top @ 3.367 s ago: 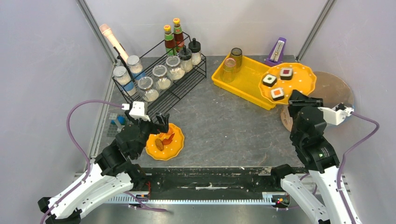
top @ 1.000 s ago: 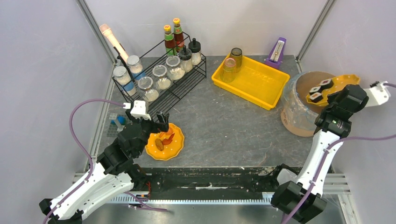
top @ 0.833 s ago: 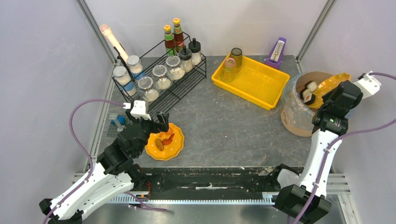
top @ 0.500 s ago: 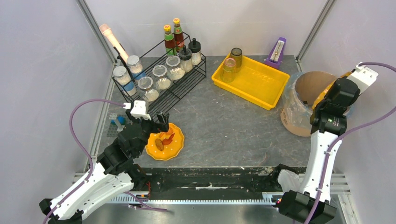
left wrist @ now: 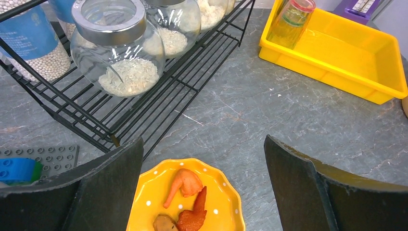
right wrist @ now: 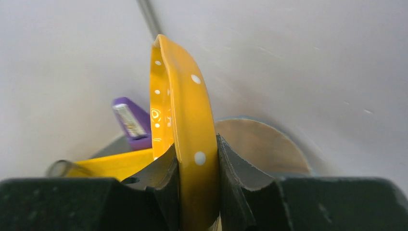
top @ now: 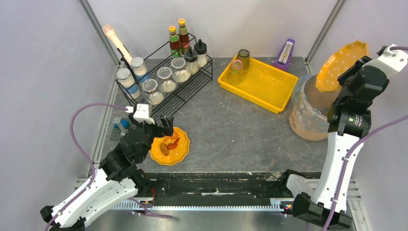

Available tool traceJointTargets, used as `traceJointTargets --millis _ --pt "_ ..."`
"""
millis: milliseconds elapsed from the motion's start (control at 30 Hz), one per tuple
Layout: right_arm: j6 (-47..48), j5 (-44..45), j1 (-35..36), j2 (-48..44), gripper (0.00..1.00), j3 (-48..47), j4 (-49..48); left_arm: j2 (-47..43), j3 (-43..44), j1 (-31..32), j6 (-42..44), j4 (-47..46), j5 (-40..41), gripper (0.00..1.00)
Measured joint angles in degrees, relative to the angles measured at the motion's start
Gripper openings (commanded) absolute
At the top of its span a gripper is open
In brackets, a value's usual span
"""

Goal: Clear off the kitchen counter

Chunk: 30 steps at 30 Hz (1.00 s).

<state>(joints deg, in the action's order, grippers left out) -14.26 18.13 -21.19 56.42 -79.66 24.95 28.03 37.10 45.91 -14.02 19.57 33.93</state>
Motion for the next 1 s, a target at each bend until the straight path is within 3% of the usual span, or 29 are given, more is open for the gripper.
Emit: traceJointTargets --millis 300,433,700,1000 --pt "-15.0 -14.3 0.8 2.5 0.0 -3.9 -0.6 -1.1 0.0 -1.6 0.0 0.0 -0.1 1.0" --pt "-20.4 -17.1 4.4 4.5 0.0 -3.3 -1.0 -1.7 0.0 -2.5 0.0 0.0 -0.6 1.0" --pt "-24.5 -15.2 19.2 11.8 0.0 -3.2 -1.6 -1.9 0.0 -4.1 0.0 0.0 -1.0 1.0" --pt "-25.0 -5.2 24.0 22.2 0.0 1.5 -5.4 3.5 1.2 -4.3 -1.6 2.8 -1.0 1.0"
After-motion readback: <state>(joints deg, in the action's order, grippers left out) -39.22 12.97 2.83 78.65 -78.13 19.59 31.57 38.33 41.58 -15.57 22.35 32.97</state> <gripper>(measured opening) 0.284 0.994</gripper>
